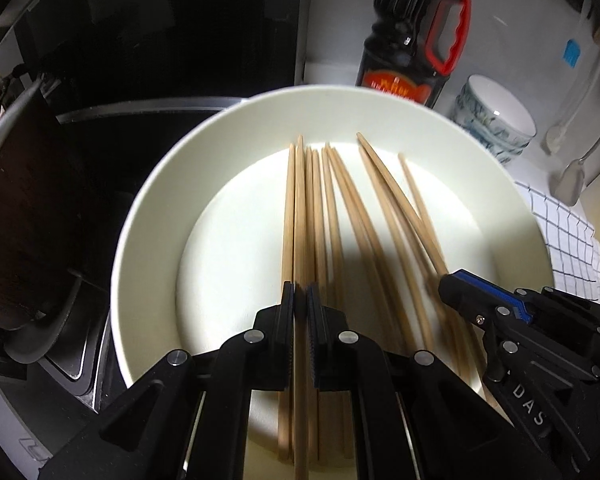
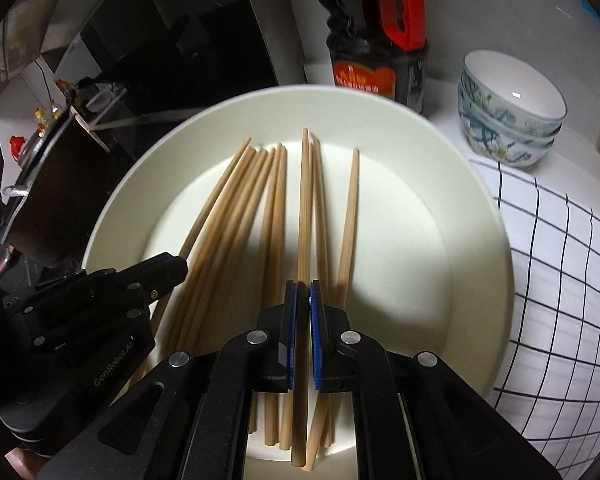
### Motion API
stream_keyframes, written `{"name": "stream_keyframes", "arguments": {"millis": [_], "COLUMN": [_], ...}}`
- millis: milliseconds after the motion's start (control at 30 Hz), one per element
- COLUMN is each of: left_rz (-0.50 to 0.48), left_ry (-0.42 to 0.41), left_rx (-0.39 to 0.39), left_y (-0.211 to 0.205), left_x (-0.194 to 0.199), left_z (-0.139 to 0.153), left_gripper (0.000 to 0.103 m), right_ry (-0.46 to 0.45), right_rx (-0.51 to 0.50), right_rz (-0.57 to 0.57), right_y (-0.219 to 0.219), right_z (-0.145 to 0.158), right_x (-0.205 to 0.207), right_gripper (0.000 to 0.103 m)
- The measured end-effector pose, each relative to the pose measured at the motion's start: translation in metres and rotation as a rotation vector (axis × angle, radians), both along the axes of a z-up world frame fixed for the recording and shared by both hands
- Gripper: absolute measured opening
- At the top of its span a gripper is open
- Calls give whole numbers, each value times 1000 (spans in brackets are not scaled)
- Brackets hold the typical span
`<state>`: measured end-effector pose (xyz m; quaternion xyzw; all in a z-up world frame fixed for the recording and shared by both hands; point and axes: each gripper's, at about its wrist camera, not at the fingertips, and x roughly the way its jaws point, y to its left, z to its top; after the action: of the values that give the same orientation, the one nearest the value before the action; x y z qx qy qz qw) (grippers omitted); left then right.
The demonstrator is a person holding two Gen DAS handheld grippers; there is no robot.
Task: Organize utensils
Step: 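Lower the chopsticks into the basin and open both tools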
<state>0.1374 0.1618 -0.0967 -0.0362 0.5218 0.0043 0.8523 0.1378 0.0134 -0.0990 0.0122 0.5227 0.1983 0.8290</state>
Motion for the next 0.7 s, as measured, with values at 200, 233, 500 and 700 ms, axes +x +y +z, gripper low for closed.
{"name": "stream_keyframes", "arguments": {"millis": [200,233,500,700], "left_rz": [14,19,67,91], "left_ry": [34,34,-20,-18], "left_rx": [9,12,20,52], "left_y": [1,1,5,6], "left_x": [3,3,-7,-17], "left_z": [-8,-7,19,32], "left_gripper": [10,17,76,95], "right_ry": [19,21,-46,-65], "right_rx": [-7,-11,-17,-2], "right_rz": [-2,-3,-36,-57], "right_y": [-1,-1,-16,-26], "right_z": [-6,-6,17,32], "right_x": [0,-1,-11,-24], "right_gripper": [6,7,24,41]}}
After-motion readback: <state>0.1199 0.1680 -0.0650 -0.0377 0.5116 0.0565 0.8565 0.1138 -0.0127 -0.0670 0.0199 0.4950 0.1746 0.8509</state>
